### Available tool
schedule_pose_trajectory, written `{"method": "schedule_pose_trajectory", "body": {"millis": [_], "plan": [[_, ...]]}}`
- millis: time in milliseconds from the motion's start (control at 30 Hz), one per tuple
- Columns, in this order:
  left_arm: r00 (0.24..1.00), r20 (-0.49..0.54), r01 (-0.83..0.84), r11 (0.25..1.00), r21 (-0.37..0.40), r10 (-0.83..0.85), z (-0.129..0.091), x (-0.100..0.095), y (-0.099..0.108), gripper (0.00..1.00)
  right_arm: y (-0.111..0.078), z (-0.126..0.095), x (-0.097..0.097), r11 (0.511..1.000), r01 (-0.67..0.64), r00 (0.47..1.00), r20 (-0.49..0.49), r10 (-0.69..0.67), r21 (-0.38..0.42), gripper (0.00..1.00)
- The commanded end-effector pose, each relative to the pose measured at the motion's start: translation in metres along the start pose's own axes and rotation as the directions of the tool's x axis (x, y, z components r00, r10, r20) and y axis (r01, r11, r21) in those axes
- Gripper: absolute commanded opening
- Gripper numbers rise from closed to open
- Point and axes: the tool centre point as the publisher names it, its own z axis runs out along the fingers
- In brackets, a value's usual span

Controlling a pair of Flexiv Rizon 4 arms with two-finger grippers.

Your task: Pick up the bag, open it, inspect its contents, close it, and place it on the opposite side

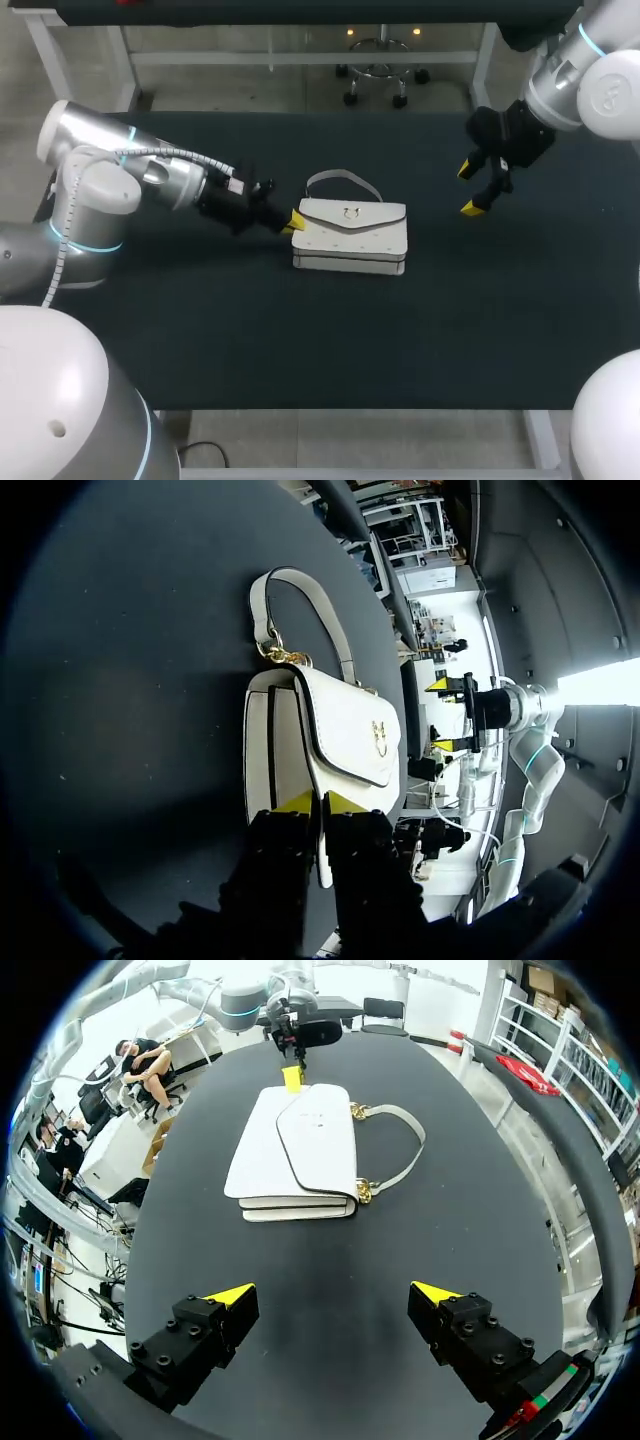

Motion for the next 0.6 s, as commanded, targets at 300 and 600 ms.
{"method": "schedule_pose_trajectory", "body": {"millis": [300,600], "plan": [[1.000,0.014,0.003,1.000,0.022,-0.003,0.010,0.004,0.004,0.00,0.000,0.001,0.000,1.000,0.000,1.000,0.001,0.000,-0.001,1.00],[1.000,0.014,0.020,1.000,0.015,-0.021,0.017,0.003,-0.001,0.00,0.000,0.001,0.000,1.000,0.000,1.000,0.001,0.000,-0.001,1.00]]}}
